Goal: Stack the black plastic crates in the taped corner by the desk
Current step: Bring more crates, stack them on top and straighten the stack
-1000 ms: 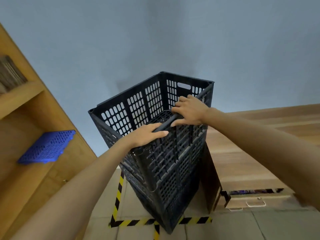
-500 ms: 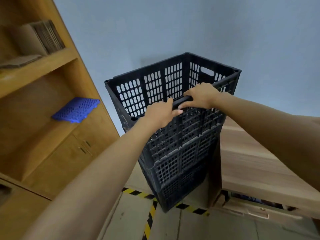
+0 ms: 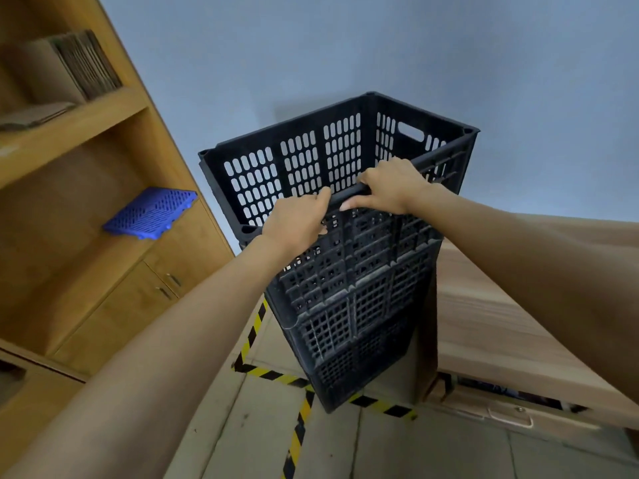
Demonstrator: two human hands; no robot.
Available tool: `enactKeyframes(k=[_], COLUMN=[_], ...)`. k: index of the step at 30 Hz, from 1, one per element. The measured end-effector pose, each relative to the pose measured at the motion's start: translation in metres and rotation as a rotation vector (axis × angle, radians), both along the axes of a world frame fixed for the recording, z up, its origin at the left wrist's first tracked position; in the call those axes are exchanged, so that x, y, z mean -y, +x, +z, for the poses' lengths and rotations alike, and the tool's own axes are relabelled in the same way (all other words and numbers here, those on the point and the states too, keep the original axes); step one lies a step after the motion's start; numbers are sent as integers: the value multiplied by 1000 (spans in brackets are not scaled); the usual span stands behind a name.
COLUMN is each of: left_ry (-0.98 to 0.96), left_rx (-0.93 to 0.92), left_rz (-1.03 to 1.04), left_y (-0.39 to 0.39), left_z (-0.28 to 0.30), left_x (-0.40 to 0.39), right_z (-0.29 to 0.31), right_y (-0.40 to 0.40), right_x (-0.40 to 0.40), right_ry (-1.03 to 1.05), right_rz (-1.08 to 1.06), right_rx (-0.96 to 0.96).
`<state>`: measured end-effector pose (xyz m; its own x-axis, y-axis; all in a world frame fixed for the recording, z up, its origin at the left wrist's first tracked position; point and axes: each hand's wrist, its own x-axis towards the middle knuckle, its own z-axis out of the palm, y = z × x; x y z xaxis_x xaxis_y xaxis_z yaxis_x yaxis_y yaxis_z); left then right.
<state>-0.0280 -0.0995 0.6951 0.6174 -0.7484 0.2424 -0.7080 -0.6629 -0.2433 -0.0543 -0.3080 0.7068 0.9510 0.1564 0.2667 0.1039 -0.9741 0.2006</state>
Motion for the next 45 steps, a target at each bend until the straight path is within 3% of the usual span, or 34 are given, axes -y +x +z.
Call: enactKeyframes(k=[28,34,38,45], left_ry=[-27,-30,-11,-35], left_rx=[61,74,72,49], left_rz=[-311,-280,-244,-251], left_y=[119,124,123,118], left_z=[2,-2,-1,-3], left_x=[-75,-77,-75,-81], right_z=[-5,1,5,-8], right_y=[50,57,56,50], right_x=[-89,-76,-63,-70], right_ry=[75,-16,50,45], right_rz=[-290,-153,-117,-186], right_rx=[22,-3,-86,90])
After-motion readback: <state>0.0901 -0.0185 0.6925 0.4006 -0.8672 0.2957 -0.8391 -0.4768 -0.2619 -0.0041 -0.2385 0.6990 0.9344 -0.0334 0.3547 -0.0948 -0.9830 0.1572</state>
